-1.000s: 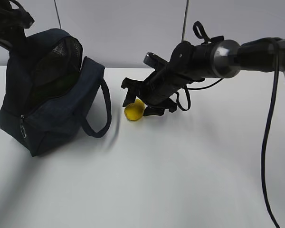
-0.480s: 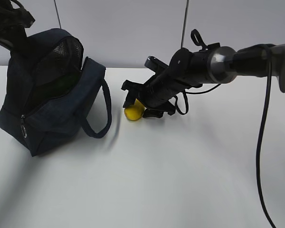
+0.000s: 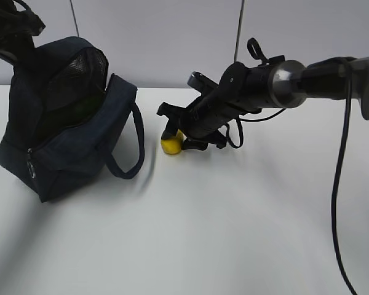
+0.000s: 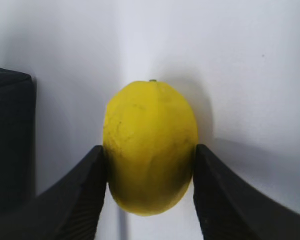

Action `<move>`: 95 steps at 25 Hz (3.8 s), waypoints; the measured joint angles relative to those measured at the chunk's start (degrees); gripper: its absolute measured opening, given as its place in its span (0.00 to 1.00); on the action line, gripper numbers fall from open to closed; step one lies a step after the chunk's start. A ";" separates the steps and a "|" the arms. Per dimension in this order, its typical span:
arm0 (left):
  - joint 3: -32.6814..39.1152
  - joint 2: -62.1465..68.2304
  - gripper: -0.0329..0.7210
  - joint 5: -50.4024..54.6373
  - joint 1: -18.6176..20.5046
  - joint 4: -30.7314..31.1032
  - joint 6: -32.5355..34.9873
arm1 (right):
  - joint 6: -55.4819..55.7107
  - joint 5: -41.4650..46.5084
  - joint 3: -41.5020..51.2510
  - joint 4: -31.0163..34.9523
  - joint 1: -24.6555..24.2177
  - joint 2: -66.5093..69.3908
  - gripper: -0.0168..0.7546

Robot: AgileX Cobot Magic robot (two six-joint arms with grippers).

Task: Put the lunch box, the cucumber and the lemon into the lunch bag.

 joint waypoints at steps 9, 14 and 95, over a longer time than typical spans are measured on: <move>0.00 0.00 0.05 0.00 0.00 0.00 0.21 | 0.12 0.00 0.00 0.00 0.00 0.00 0.50; 0.00 0.00 0.05 0.00 0.00 0.00 0.26 | 0.12 0.13 0.00 0.00 0.00 0.00 0.49; 0.00 0.08 0.05 0.00 -3.74 -3.23 1.28 | -45.12 17.31 -0.14 37.74 3.11 -10.82 0.69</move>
